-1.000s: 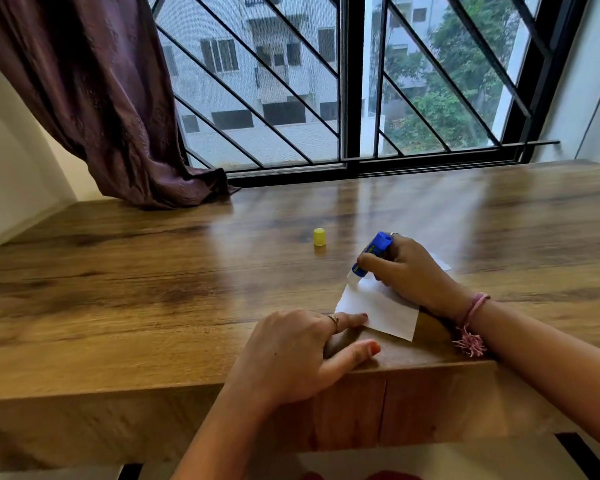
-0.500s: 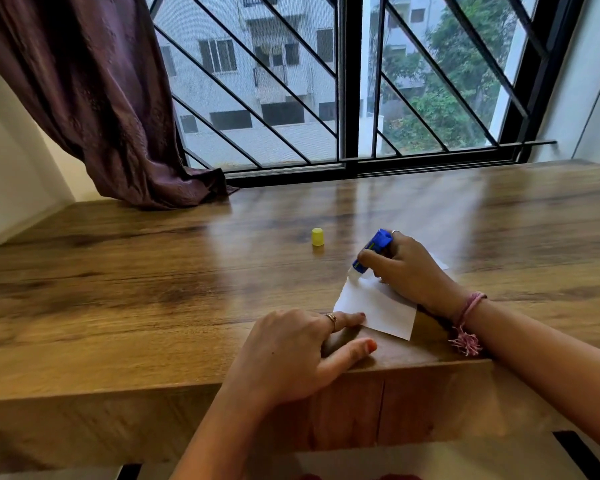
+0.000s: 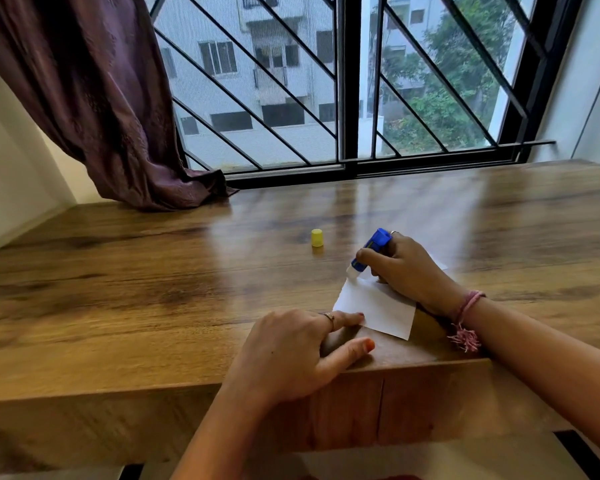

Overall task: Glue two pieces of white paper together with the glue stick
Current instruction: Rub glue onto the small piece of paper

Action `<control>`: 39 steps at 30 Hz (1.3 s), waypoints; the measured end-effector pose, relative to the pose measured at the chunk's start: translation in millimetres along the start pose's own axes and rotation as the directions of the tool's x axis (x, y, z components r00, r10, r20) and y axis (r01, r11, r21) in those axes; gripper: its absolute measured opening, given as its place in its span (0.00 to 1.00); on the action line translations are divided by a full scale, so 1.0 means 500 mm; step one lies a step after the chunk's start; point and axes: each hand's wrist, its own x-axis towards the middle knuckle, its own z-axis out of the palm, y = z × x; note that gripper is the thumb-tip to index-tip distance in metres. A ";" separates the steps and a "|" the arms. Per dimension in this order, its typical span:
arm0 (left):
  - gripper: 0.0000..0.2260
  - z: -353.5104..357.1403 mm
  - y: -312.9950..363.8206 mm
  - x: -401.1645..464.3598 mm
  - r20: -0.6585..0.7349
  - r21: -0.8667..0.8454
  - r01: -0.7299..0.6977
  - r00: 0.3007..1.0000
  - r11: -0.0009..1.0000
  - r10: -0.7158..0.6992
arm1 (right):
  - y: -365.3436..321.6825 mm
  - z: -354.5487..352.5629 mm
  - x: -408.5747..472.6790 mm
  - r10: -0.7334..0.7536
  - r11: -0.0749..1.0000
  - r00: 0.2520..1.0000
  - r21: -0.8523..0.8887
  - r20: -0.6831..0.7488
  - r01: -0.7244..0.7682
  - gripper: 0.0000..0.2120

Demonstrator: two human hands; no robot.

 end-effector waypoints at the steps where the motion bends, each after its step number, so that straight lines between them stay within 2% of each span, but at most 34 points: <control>1: 0.27 0.000 0.000 0.001 0.002 -0.001 -0.001 1.000 1.000 0.001 | -0.001 0.000 0.000 0.001 1.000 1.000 -0.002 0.008 -0.001 0.14; 3: 0.27 0.001 -0.001 0.002 0.003 -0.008 -0.003 1.000 1.000 0.003 | -0.003 -0.002 -0.004 0.004 0.999 1.000 0.042 0.009 -0.004 0.11; 5: 0.28 0.002 -0.002 0.002 0.008 -0.017 0.005 1.000 1.000 -0.005 | -0.007 -0.010 -0.008 0.040 0.975 0.999 0.219 -0.020 -0.035 0.09; 8: 0.29 0.006 -0.006 0.002 -0.001 -0.023 0.006 1.000 1.000 -0.006 | -0.011 -0.034 -0.018 0.129 0.840 0.992 0.532 0.003 -0.111 0.09; 10: 0.29 0.006 -0.007 0.002 -0.008 -0.026 0.008 1.000 1.000 -0.008 | -0.008 -0.048 -0.032 0.164 0.744 0.984 0.647 0.068 -0.169 0.08; 14: 0.27 0.008 -0.009 0.004 -0.011 -0.050 0.046 0.999 0.998 -0.047 | 0.000 -0.050 -0.070 0.213 0.700 0.966 0.667 0.147 -0.256 0.08; 20: 0.23 0.005 -0.013 0.015 -0.015 -0.109 0.147 0.989 0.983 -0.150 | -0.016 -0.035 -0.098 0.270 0.625 0.954 0.731 0.128 -0.275 0.06; 25: 0.23 0.005 -0.023 0.038 0.014 -0.065 0.227 0.974 0.972 -0.227 | -0.037 -0.016 -0.106 0.311 0.464 0.933 0.829 0.180 -0.314 0.06; 29: 0.23 0.004 -0.037 0.057 0.100 -0.013 0.278 0.956 0.961 -0.275 | -0.045 -0.017 -0.103 0.268 0.361 0.940 0.882 0.214 -0.303 0.11; 30: 0.22 0.002 -0.043 0.061 0.128 -0.024 0.277 0.954 0.961 -0.272 | -0.047 -0.028 -0.098 0.239 0.385 0.954 0.884 0.183 -0.266 0.12; 31: 0.22 -0.002 -0.051 0.064 0.151 -0.048 0.275 0.952 0.960 -0.265 | -0.048 -0.042 -0.091 0.207 0.457 0.969 0.862 0.138 -0.221 0.12; 33: 0.20 -0.010 -0.070 0.067 0.183 -0.116 0.280 0.949 0.953 -0.256 | -0.043 -0.075 -0.075 0.135 0.675 0.990 0.727 0.047 -0.126 0.09; 35: 0.20 -0.016 -0.088 0.068 0.196 -0.173 0.282 0.949 0.944 -0.248 | -0.028 -0.103 -0.058 0.074 0.824 0.997 0.563 0.004 -0.064 0.06; 39: 0.21 -0.019 -0.108 0.064 0.200 -0.211 0.256 0.956 0.943 -0.215 | 0.007 -0.108 -0.041 0.050 0.917 0.994 0.389 0.098 -0.085 0.06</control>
